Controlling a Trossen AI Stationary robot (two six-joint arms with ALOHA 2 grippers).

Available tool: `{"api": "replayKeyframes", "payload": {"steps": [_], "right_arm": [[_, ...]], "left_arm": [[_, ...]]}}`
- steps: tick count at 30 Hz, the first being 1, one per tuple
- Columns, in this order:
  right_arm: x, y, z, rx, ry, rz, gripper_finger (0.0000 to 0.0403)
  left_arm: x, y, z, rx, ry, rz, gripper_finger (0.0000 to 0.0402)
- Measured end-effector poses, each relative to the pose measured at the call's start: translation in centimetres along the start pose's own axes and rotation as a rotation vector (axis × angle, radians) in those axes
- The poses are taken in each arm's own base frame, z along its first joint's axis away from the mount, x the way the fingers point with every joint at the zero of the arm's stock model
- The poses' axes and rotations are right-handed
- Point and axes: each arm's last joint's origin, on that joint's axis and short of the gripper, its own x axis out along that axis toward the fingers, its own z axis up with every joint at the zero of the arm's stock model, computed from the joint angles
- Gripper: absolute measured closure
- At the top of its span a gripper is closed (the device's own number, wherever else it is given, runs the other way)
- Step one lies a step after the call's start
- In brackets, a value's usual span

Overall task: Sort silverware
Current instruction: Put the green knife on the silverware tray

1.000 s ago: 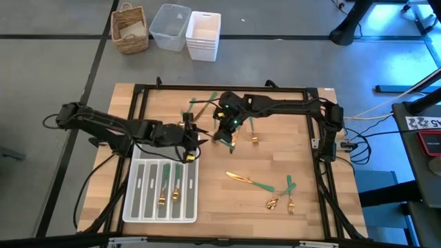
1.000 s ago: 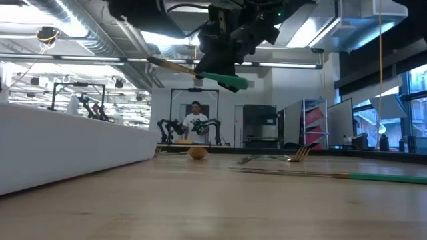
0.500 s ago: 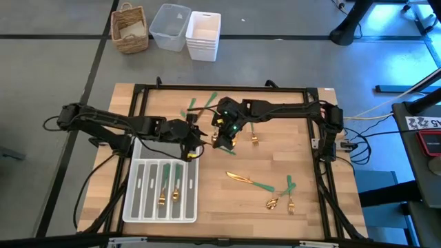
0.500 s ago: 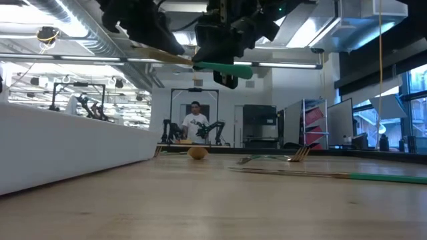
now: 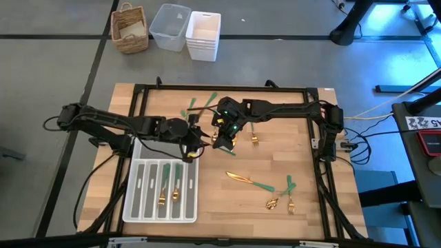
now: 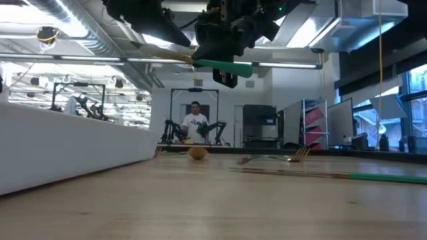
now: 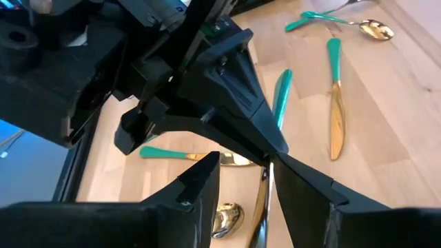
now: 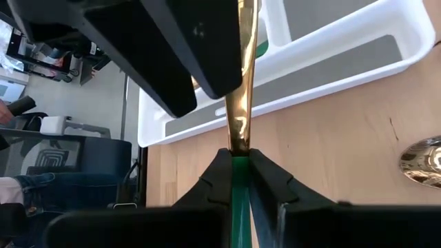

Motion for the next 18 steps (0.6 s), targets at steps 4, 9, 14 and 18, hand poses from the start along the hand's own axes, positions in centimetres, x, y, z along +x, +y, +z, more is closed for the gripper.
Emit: {"api": "replayKeyframes", "payload": {"steps": [4,9,14,18], "right_arm": [[0.0,0.0,0.0,0.0,0.0,0.0,0.0377],[0.0,0.0,0.0,0.0,0.003,0.008,0.0377],[0.0,0.0,0.0,0.0,0.003,0.008,0.0377],[0.0,0.1,0.0,-0.001,0.008,0.025,0.0377]], "left_arm": [[0.1,-0.1,0.0,0.026,-0.003,-0.017,0.027],[0.4,-0.3,-0.3,0.071,0.017,-0.044,0.027],[0.8,-0.6,-0.7,0.084,0.062,-0.065,0.027],[1.5,-0.8,-1.0,0.09,0.088,-0.072,0.027]]}}
